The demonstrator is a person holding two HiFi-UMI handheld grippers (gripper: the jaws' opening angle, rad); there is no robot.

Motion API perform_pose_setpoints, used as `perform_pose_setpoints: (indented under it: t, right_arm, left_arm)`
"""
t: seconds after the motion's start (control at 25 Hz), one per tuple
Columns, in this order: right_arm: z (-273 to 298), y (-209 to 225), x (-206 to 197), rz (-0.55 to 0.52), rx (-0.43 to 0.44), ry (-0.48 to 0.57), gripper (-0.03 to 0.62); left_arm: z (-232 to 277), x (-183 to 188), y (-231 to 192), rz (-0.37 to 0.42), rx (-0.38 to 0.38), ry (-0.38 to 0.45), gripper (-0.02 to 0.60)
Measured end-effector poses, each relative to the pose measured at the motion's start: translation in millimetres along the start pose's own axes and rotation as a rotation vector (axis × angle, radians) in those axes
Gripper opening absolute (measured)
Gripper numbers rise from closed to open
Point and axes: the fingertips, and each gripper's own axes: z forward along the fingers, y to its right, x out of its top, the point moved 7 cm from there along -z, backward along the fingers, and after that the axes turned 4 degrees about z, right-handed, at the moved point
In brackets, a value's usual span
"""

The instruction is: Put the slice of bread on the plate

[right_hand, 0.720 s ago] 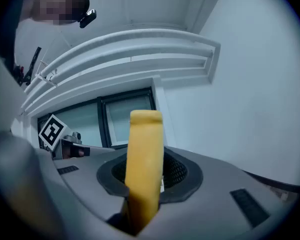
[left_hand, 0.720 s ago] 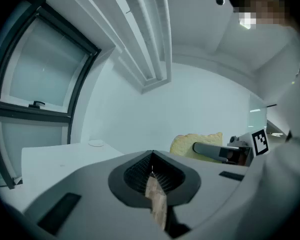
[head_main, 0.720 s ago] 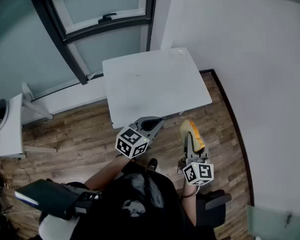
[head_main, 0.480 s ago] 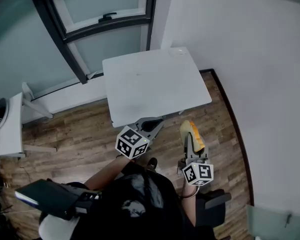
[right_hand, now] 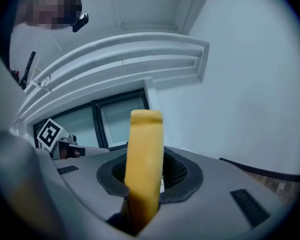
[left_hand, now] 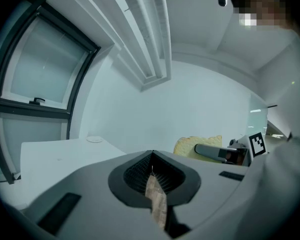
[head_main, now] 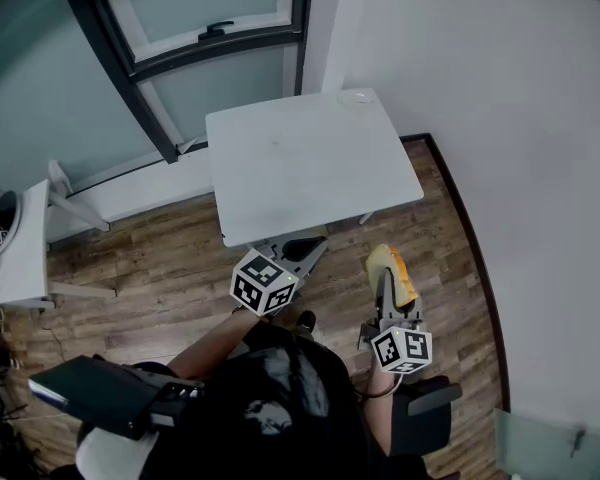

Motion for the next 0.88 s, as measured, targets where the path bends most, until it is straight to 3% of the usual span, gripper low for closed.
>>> perform_pose_setpoints:
  t: [0.44,0.64,0.88]
  right_arm:
    - [-49,68,-20,0.088,0.001,-0.008,0.100]
    - [-30,81,-21,0.099,-0.004,-0.031,0.100]
    - [37,79,-2,0.040,0.030,-0.056,0.100]
  left_arm:
    - [49,-29,66,0.039,-0.037,-0.053,0.005]
    - [69,-23,51,0.052,-0.031,-0.073,0.005]
    - [91,1,3,0.067,0.000,-0.041,0.005]
